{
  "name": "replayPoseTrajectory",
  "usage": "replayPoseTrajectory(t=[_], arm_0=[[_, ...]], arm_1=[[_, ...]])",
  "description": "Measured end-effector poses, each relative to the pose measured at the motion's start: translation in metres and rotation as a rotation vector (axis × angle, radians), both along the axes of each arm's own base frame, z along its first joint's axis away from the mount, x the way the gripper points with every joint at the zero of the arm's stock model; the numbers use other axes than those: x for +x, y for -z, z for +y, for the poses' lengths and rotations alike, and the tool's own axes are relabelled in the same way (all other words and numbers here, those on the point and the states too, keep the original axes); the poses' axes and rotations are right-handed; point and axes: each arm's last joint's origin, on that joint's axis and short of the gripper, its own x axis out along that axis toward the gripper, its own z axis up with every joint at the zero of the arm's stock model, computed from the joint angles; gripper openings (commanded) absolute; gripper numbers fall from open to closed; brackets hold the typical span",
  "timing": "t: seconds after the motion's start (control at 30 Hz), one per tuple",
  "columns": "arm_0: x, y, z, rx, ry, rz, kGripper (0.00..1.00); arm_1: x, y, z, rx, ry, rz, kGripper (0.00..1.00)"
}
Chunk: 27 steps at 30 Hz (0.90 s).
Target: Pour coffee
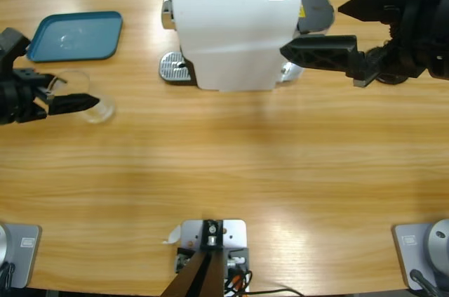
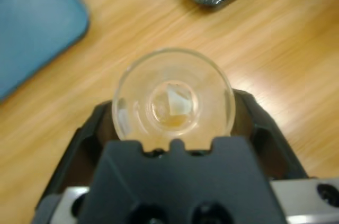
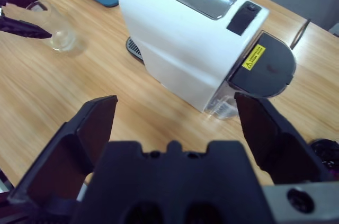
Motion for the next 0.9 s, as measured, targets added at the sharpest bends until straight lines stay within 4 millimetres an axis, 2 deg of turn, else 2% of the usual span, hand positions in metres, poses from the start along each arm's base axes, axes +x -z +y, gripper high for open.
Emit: replayPoseTrajectory(t=[0.23, 0.4, 0.5, 0.67, 0.9], arm_0=[[0.054, -0.007, -0.005, -0.107, 0.271, -0.053, 0.000], [0.099, -0.008, -0.011, -0.063, 0.367, -0.097, 0.000], [0.116, 0.000, -0.018, -0.024, 0.418, -0.095, 0.000], [0.130, 0.012, -0.027, 0.005, 0.458, -0.080, 0.000], [0.132, 0.021, -0.038, 0.010, 0.489, -0.053, 0.000]], arm_1=[[-0.001, -0.004, -0.013, -0.011, 0.032, -0.009, 1.000], [0.002, -0.004, -0.026, -0.024, 0.075, -0.009, 1.000], [0.005, -0.003, -0.029, -0.034, 0.093, -0.009, 1.000], [0.001, -0.005, -0.042, -0.071, 0.082, -0.018, 1.000], [-0.013, 0.014, -0.056, -0.160, 0.008, 0.040, 1.000]])
